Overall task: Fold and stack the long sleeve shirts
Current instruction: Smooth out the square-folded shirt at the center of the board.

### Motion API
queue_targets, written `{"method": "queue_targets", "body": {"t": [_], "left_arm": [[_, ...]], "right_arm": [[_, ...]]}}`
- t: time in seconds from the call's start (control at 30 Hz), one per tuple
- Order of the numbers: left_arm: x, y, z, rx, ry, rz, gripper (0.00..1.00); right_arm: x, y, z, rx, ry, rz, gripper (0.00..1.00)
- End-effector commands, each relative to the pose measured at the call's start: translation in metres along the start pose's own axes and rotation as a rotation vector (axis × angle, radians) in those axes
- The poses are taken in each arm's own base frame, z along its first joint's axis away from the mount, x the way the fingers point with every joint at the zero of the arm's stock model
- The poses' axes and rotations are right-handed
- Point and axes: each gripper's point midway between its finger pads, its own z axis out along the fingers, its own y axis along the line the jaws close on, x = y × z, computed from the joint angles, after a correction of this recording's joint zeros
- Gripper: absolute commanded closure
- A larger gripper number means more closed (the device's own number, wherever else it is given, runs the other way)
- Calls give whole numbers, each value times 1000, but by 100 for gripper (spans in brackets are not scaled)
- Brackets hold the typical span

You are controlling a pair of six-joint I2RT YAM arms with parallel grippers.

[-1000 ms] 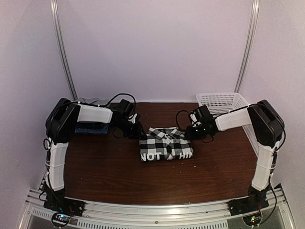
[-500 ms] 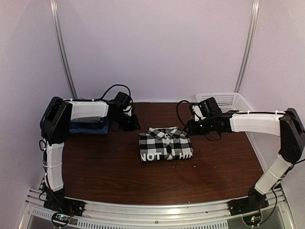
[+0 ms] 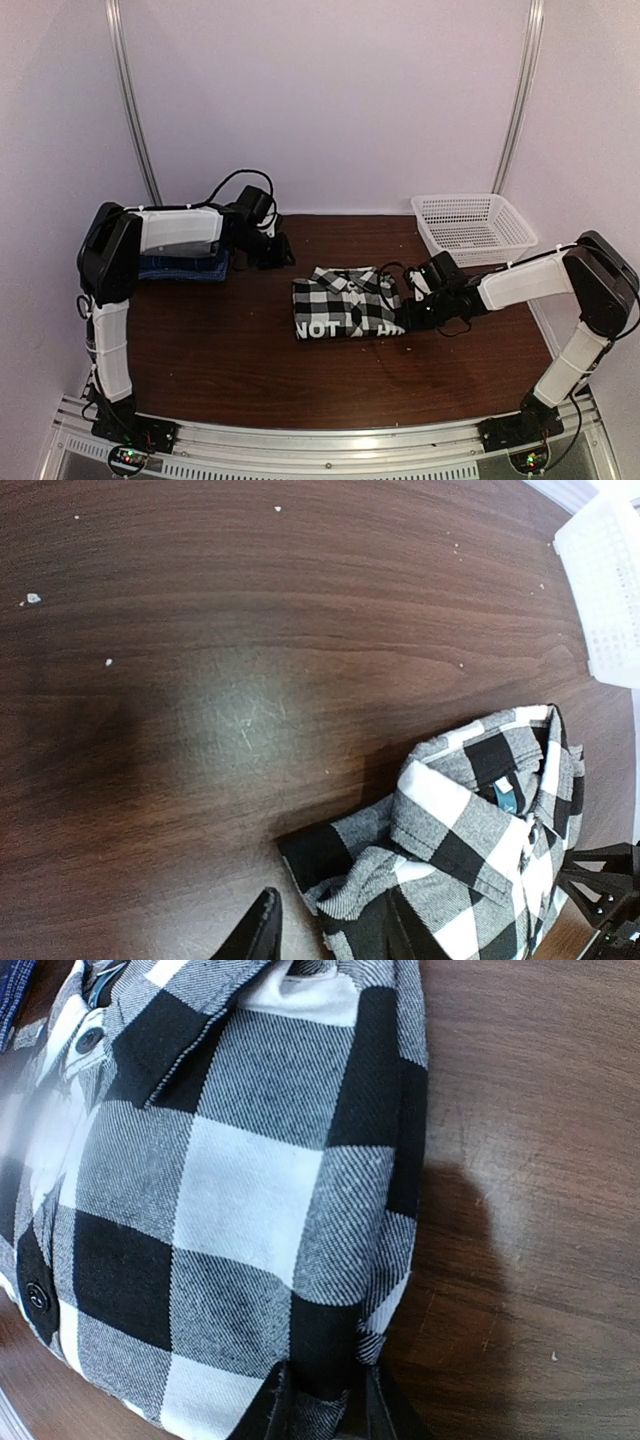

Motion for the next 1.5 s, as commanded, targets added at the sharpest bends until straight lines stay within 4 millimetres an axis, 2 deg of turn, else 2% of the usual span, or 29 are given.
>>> {"method": "queue_targets", "body": {"t": [0.0,0.2,0.4,0.53,0.67,0.8,0.93,1.1,1.3,1.4,1.47], "left_arm": [[-10,-14,-30,33,-56,25,65],[-9,-4,-61,-11,-113,15,65],[6,11,-88,-59,-172,-25,65],[24,24,-101,-62,-208,-90,65],[42,36,-109,-63,-235,-147,64],[65,53,-111,-81,-234,-201,65],[86,67,-115,-92,-243,-258,65],[102,96,-125,-148,-290,-348,64],[97,137,-147,-148,-401,-502,60],[86,157,-158,-124,-479,-572,61],[74,161,-160,-57,-514,-589,60]], "right_arm": [[2,-2,-7,4,-13,13,73],[-21,4,-33,20,-85,-13,63],[-46,10,-60,21,-200,-17,40],[-53,14,-62,-8,-225,-5,31],[-55,13,-51,-38,-209,13,25],[-54,8,-36,-57,-180,32,22],[-44,4,-17,-57,-124,46,23],[-42,4,-14,-56,-113,48,22],[-52,5,-25,-42,-146,33,22],[-55,7,-32,-45,-156,32,22],[-56,8,-36,-47,-162,29,22]]}}
